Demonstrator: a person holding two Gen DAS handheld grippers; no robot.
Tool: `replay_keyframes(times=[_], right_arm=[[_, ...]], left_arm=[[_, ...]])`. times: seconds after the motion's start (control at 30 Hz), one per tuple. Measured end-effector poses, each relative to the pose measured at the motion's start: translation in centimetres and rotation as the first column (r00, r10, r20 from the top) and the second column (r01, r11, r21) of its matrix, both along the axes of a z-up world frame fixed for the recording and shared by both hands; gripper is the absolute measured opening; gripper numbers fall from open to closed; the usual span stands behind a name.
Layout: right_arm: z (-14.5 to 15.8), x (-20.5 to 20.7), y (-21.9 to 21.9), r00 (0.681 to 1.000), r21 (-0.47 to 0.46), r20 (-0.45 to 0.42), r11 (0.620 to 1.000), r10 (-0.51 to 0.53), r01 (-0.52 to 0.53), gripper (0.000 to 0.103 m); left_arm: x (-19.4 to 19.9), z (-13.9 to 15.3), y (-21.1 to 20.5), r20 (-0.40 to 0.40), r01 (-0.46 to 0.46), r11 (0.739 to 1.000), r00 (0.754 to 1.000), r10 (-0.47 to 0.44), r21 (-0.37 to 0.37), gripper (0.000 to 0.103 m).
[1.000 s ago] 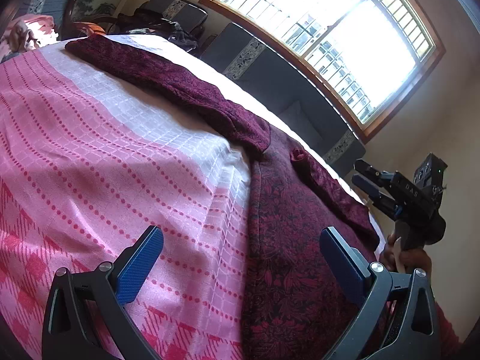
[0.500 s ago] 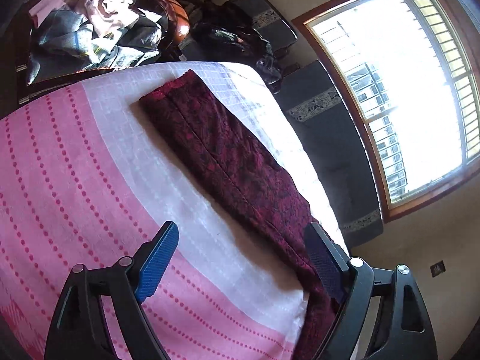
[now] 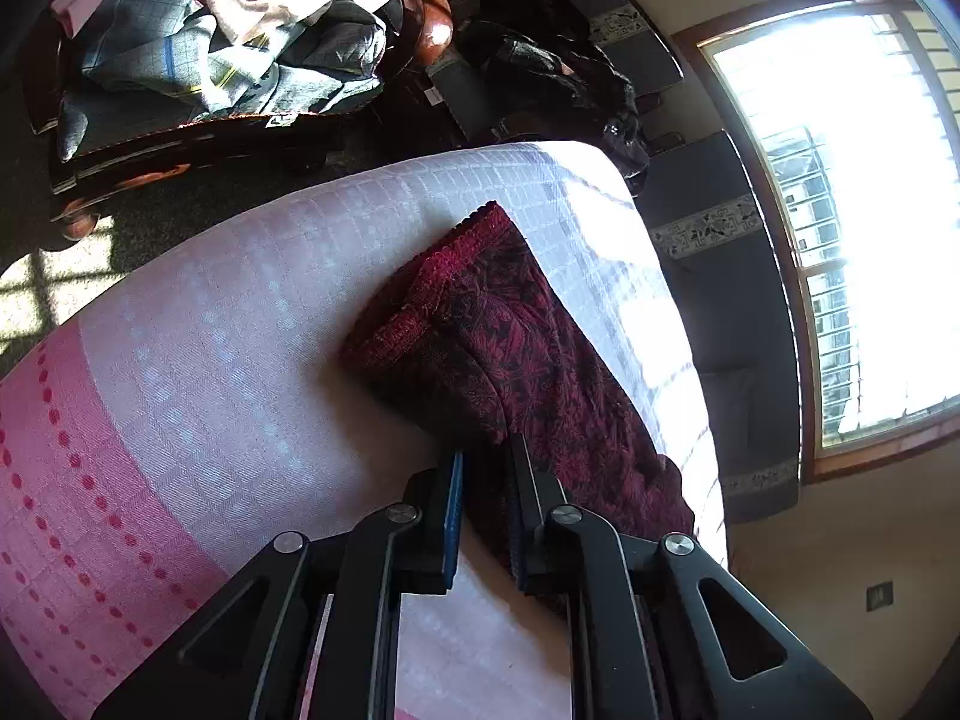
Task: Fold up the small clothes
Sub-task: 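Reach the left gripper to the other sleeve cuff and close on it, then fold the held sleeve across the body with the left gripper and release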
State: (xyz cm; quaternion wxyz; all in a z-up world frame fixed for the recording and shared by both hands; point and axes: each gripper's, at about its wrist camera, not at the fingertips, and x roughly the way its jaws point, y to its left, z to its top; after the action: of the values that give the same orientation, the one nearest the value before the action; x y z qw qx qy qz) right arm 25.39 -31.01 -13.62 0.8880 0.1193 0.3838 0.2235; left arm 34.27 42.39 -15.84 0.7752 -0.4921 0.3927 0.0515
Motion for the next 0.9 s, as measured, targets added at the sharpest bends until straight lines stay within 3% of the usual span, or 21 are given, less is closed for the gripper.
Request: replay_keyframes(times=[0.07, 0.13, 0.17, 0.23, 0.37, 0.5, 0.63, 0.77, 0.9], right_arm=[[0.0, 0.1, -0.2, 1.000, 0.011, -0.003, 1.000, -0.007, 0.007, 0.058], [0.0, 0.1, -0.2, 1.000, 0.016, -0.005, 1.000, -0.010, 0.010, 0.058], [0.0, 0.1, -0.3, 1.000, 0.019, -0.006, 1.000, -0.009, 0.009, 0.058], [-0.1, 0.1, -0.4, 1.000, 0.027, -0.010, 1.000, -0.008, 0.008, 0.058], [-0.2, 0.2, -1.2, 1.000, 0.067, -0.010, 0.997, -0.026, 0.027, 0.058], [-0.1, 0.0, -2.1, 0.998, 0.111, -0.001, 0.992, -0.064, 0.064, 0.060], [0.0, -0.3, -3.6, 0.994, 0.175, 0.009, 0.979, -0.109, 0.106, 0.062], [-0.1, -0.4, -5.1, 0.987, 0.243, 0.010, 0.958, -0.158, 0.151, 0.063], [-0.4, -0.4, -6.6, 0.980, 0.311, -0.002, 0.932, -0.198, 0.188, 0.063]], left_arm=[[-0.1, -0.1, -0.1, 0.025, -0.008, 1.000, 1.000, 0.008, 0.006, 0.009], [-0.1, 0.6, -0.9, 0.046, 0.000, 0.997, 0.999, -0.004, 0.077, 0.009], [-0.4, 1.3, -1.3, 0.102, -0.006, 0.996, 0.995, -0.003, 0.086, 0.008], [-1.0, 3.8, -3.0, 0.200, -0.003, 0.991, 0.980, -0.024, 0.133, 0.008], [-0.9, 9.4, -8.8, 0.296, 0.101, 0.970, 0.941, -0.165, 0.220, 0.008], [-1.1, 15.3, -17.5, 0.376, 0.244, 0.923, 0.858, -0.349, 0.299, 0.008], [-1.1, 18.4, -27.1, 0.415, 0.377, 0.862, 0.762, -0.496, 0.339, 0.008], [-0.7, 18.1, -37.1, 0.414, 0.504, 0.800, 0.685, -0.600, 0.326, 0.008], [0.0, 14.9, -45.9, 0.384, 0.611, 0.733, 0.626, -0.679, 0.300, 0.008]])
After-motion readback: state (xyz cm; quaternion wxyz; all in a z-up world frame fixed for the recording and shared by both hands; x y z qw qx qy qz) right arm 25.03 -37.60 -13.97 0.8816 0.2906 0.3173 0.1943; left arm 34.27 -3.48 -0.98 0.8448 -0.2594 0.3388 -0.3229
